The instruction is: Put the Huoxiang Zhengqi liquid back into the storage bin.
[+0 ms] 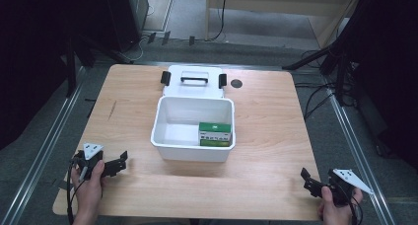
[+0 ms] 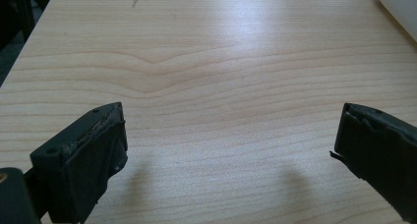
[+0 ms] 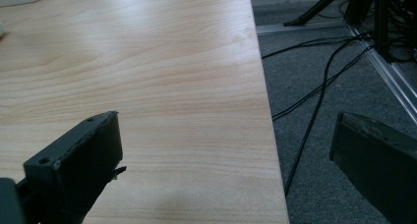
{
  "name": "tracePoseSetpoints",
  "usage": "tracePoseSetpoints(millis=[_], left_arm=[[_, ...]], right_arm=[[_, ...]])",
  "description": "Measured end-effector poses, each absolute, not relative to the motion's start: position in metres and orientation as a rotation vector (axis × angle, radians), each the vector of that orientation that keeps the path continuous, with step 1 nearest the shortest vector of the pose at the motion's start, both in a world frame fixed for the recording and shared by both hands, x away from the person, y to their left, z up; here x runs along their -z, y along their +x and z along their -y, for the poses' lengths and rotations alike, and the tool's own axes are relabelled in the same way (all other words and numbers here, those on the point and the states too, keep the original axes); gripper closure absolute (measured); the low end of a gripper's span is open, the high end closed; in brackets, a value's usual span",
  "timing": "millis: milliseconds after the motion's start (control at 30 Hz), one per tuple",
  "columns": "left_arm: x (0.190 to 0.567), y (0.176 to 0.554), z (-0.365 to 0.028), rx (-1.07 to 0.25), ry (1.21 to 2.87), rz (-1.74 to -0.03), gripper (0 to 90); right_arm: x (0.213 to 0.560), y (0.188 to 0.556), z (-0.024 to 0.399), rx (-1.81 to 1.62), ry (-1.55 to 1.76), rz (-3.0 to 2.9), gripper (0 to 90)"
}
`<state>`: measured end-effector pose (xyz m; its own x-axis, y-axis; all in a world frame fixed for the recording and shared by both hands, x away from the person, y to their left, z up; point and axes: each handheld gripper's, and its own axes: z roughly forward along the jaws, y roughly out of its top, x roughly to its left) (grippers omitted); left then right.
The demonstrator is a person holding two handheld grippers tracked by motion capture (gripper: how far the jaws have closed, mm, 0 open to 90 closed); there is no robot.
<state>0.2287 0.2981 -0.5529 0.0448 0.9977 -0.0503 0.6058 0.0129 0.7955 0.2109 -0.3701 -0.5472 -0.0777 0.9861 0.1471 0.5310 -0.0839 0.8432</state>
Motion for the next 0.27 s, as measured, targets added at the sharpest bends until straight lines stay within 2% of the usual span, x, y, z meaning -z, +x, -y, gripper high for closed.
tracePoseSetpoints(millis=[267], left_arm=[[0.5529, 0.2287, -0.2986, -0.754, 1.665, -1.634, 0.0]], right_arm=[[0.5474, 0.212, 0.3701, -1.074, 1.658, -1.662, 0.0]])
